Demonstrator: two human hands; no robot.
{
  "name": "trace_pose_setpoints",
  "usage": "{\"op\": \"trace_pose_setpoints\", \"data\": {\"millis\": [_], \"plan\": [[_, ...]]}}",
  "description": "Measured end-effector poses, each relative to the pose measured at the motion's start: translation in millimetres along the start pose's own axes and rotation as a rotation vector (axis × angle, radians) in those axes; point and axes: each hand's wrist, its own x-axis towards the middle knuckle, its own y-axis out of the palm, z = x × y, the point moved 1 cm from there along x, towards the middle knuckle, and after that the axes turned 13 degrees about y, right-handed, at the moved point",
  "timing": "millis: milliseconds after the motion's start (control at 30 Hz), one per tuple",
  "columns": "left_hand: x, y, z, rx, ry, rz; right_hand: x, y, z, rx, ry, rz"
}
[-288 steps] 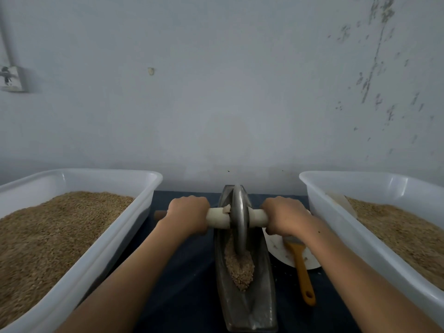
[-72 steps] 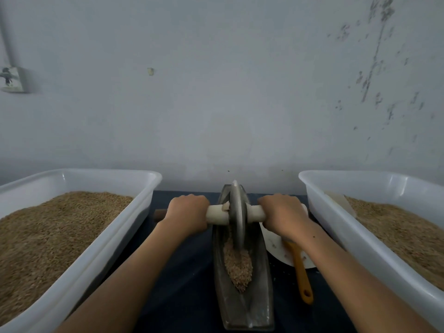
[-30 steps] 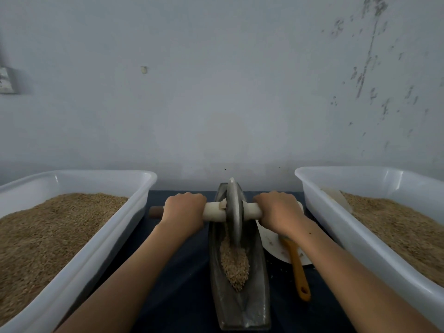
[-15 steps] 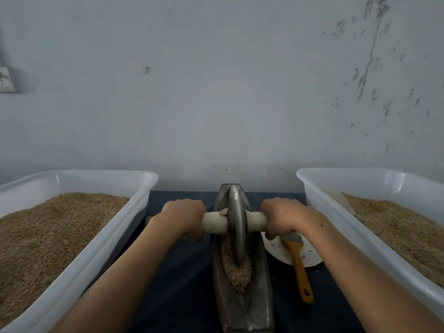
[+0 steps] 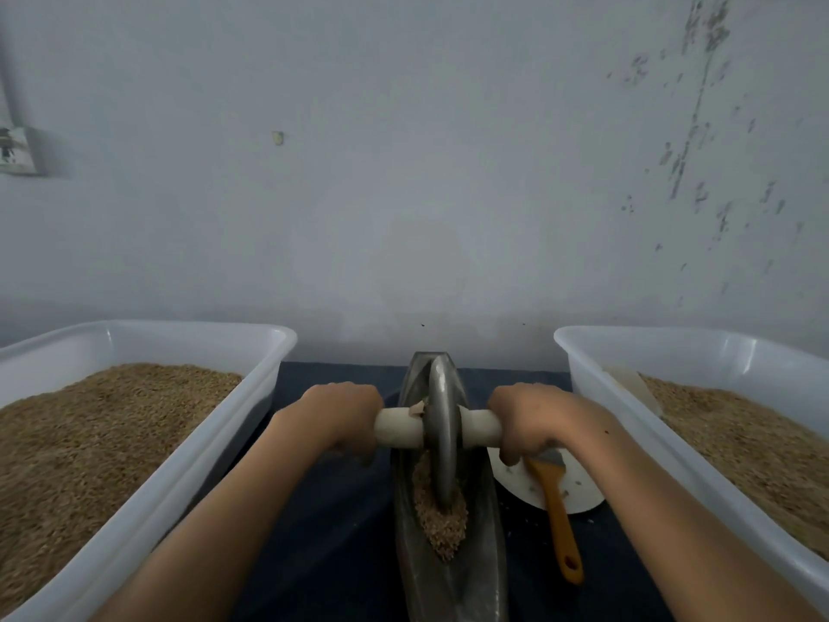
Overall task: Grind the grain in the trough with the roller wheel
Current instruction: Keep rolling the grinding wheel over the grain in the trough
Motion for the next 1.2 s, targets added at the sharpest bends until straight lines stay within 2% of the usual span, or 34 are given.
{"op": "trace_pose_setpoints", "data": {"millis": [67,133,367,467,567,700,833,967,1133,1200], "plan": [[-0.3,-0.5,0.4,-0.042,0.008,0.041,1.9,1.1,-0.7,0.048,0.023,0.070],[0.3,-0.8,-0.8,-0.005,-0.009,0.002,4.3,1.9,0.2,0.041,0.023,0.055],[7.1,7.4,-3.9,0.149,-0.076,-0.321,8.2,5.6,5.4,-0.019,0.036,-0.307],[6.6,8.2,-6.8,0.174,-0.088,-0.384,7.4,7.6,6.5,0.012,0.044,-0.362],[5.7,5.6,-5.2,0.146,-0.080,-0.268,3.2,3.4,4.9,-0.033,0.031,-0.266],[-0.3,0.9,-4.2,0.084,-0.047,-0.058,-2.1,0.1,1.3,-0.041,-0.003,-0.052],[-3.1,0.5,-3.1,0.044,-0.028,0.004,-1.4,0.5,-0.2,-0.011,-0.001,0.027],[1.8,1.1,-4.2,0.066,-0.043,-0.103,1.1,1.7,2.0,-0.032,0.010,-0.080],[6.8,5.4,-4.2,0.118,-0.047,-0.322,4.8,4.5,6.7,-0.021,0.050,-0.310],[6.4,6.2,-4.9,0.139,-0.051,-0.356,4.4,5.5,7.2,-0.011,0.051,-0.343]]}}
